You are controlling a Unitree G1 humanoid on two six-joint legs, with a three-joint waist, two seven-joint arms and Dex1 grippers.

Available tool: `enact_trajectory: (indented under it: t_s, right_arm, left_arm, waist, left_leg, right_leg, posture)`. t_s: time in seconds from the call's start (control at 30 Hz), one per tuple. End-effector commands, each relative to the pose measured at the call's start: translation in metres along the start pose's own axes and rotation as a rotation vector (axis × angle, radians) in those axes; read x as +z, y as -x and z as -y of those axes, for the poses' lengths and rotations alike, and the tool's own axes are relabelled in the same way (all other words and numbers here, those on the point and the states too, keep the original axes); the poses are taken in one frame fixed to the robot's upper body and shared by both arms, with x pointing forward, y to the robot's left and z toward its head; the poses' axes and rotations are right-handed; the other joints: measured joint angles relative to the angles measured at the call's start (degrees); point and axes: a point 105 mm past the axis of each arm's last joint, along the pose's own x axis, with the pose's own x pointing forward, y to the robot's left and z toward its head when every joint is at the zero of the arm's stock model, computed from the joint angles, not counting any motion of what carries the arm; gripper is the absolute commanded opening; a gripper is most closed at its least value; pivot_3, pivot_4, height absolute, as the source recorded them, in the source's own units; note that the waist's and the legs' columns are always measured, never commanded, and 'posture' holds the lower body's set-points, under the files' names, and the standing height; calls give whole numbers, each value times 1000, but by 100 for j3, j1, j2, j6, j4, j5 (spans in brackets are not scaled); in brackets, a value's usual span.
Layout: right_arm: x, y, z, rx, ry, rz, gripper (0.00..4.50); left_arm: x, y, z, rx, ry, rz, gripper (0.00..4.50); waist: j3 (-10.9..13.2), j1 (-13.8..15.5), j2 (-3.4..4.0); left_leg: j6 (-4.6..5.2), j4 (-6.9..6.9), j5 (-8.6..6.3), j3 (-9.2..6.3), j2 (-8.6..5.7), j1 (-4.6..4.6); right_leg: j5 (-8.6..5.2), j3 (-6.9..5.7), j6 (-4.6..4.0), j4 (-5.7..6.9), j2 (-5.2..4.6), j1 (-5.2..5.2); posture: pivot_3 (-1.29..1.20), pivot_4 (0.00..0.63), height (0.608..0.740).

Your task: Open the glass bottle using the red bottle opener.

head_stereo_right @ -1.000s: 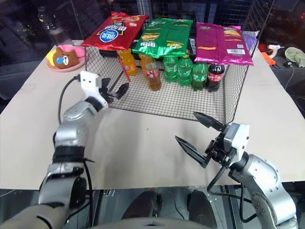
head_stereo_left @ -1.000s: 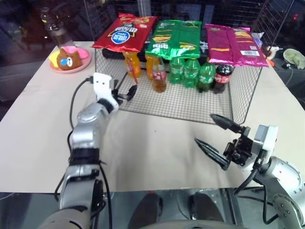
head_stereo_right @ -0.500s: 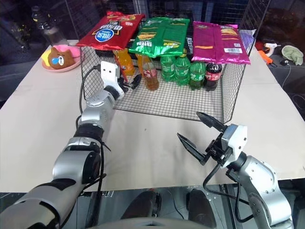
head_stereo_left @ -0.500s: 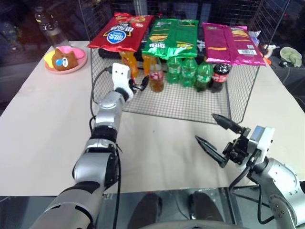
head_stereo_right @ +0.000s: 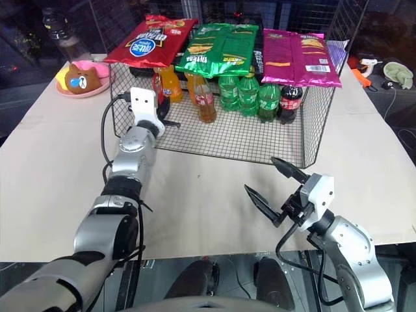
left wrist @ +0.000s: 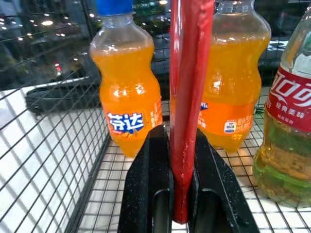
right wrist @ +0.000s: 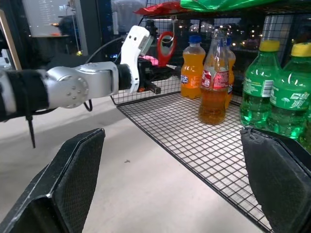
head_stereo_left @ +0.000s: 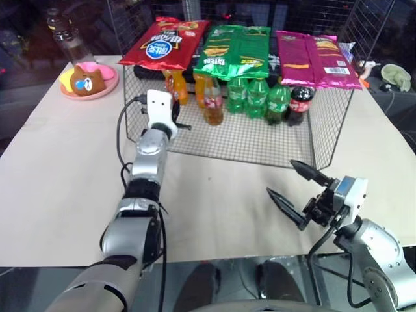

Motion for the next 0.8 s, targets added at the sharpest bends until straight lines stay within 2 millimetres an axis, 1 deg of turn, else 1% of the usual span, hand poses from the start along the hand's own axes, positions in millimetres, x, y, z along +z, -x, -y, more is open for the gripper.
enact_trajectory:
  t_s: [0.03,0.1,0.23,0.27,0.37,0.4,0.43,0.5,0.57,0.63,0.67,0.73,0.77,0.8]
  right_arm:
    - [8,0,-2,13,21,35,4500]
    - [10,0,-2,13,22,35,4500]
    - [14,-2,-2,17,22,36,4500]
    - [14,-2,-2,18,22,35,4500]
    - [15,-6,-1,16,17,33,4500]
    - [16,-7,0,14,15,31,4500]
    - [16,-8,2,2,7,29,4500]
    - [15,-10,7,-26,-31,21,4500]
    - [16,-11,10,-36,-43,13,4500]
    - [16,-15,14,-53,-24,3,4500]
    - [17,-16,16,-60,-22,3,4500]
    - [22,-23,20,-67,-71,29,4500]
    - [23,-25,21,-66,-89,33,4500]
    - [18,-27,22,-70,-116,5,4500]
  left_arm:
    - [34,7,-11,103,-143,129,39]
    - [40,13,-16,146,-224,157,39]
    - [39,25,-36,284,-275,155,39]
    - [41,28,-38,303,-291,163,39]
    - [46,35,-41,338,-301,192,39]
    - [47,38,-39,337,-284,203,39]
    - [50,40,-34,308,-233,226,39]
    - [55,42,-11,169,-114,265,39]
    - [53,43,17,2,-4,255,39]
    - [52,52,54,-206,111,245,39]
    - [53,56,64,-265,141,242,39]
    - [50,69,102,-482,326,181,39]
    - [50,75,114,-556,404,156,39]
    - [51,81,126,-634,482,133,39]
  waist:
    - [0,1,0]
    - [0,-7,0]
    - [0,12,0]
    - [0,13,0]
    - [0,14,0]
    - [0,14,0]
    - [0,16,1]
    - [0,38,0]
    - [0,67,0]
    - [0,69,1]
    - [0,65,1]
    - [0,51,1]
    - [0,36,1]
    - [0,29,1]
  left_leg:
    - [0,1,0,0,0,-3]
    - [0,1,0,1,1,-5]
    - [-2,2,1,3,2,-5]
    - [-2,2,1,3,2,-5]
    - [-2,3,1,4,2,-5]
    - [-2,3,1,3,2,-6]
    - [-2,3,1,4,2,-6]
    - [-2,3,1,3,3,-7]
    - [-2,8,1,0,3,-11]
    - [-2,11,1,1,2,-13]
    - [-2,12,1,3,2,-14]
    - [-2,13,1,4,1,-14]
    - [-2,13,1,4,2,-14]
    - [-2,14,1,4,3,-14]
  right_leg:
    - [0,0,0,1,0,-3]
    - [0,3,0,2,0,-6]
    - [0,4,0,7,0,-9]
    - [0,4,0,7,0,-8]
    - [0,5,0,8,0,-9]
    - [0,5,0,8,0,-9]
    - [0,5,0,8,-1,-9]
    - [0,5,0,8,-3,-9]
    - [0,1,0,7,-4,-9]
    - [1,0,0,7,-4,-9]
    - [1,3,0,7,-3,-9]
    - [1,4,0,6,-4,-9]
    - [1,4,0,7,-2,-9]
    - [1,4,0,10,-3,-9]
  posture:
    - [0,150,740]
    - [0,150,740]
    - [0,150,740]
    - [0,150,740]
    - [0,150,740]
    - [0,150,740]
    - [0,150,740]
    - [0,150,740]
    - [0,150,740]
    - [0,150,740]
    - [0,150,740]
    - [0,150,740]
    - [0,150,740]
    - [0,150,740]
